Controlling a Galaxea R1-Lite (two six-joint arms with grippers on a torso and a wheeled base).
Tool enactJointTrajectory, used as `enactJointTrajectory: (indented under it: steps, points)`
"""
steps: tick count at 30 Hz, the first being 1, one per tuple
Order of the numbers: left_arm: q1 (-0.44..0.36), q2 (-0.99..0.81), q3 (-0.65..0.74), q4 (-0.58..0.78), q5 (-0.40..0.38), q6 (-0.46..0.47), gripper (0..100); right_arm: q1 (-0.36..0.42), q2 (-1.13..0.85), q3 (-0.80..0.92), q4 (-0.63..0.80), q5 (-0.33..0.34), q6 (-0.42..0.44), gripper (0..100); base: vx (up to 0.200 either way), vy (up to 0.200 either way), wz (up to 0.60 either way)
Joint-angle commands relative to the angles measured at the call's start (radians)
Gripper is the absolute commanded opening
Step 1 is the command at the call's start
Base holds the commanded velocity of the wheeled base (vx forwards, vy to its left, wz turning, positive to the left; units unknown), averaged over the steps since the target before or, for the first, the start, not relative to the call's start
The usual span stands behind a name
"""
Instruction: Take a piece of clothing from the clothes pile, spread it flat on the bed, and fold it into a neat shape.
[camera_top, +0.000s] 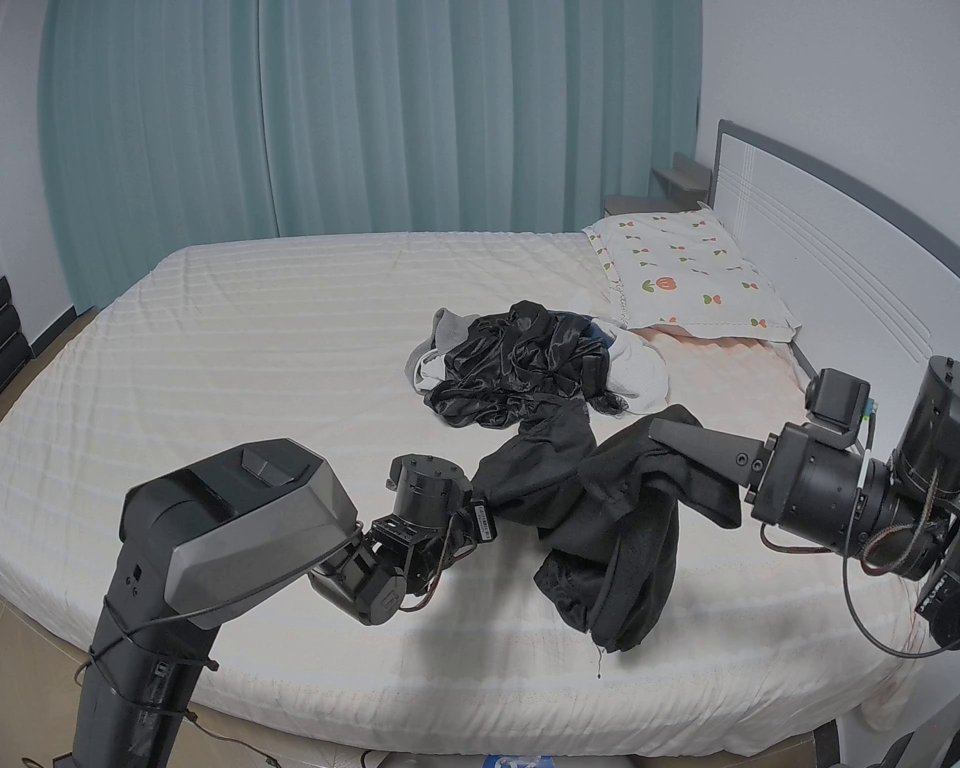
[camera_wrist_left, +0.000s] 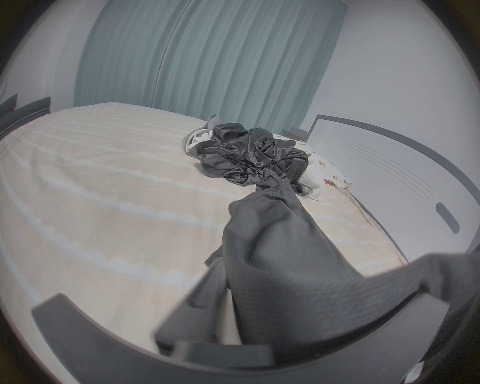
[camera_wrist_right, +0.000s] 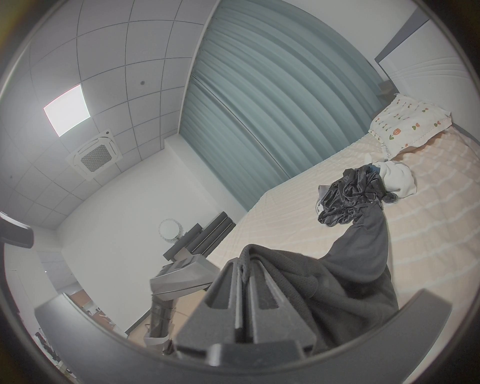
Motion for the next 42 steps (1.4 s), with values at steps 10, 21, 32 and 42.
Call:
enactJointTrajectory:
  steps: [10,21,32,42]
  points:
    - [-0.006,-0.566,0.238,-0.011,-0.023,-0.196,0,-0.129,0.251,-0.327,-0.204,-0.056,-0.031,0,0.000,0.000,0.00]
    - [-0.007,-0.636,0.464,-0.060,-0.062,-0.267,0,-0.118,0.340,-0.091,-0.271,-0.052,0.007,0,0.000,0.000,0.00]
    - [-0.007,-0.486,0.572,-0.312,-0.091,-0.359,0,-0.104,0.550,-0.011,-0.526,-0.073,0.121,0,0.000,0.000,0.00]
    - [-0.009,-0.489,0.600,-0.312,-0.095,-0.414,0,-0.114,0.550,0.014,-0.524,-0.106,0.217,0,0.000,0.000,0.00]
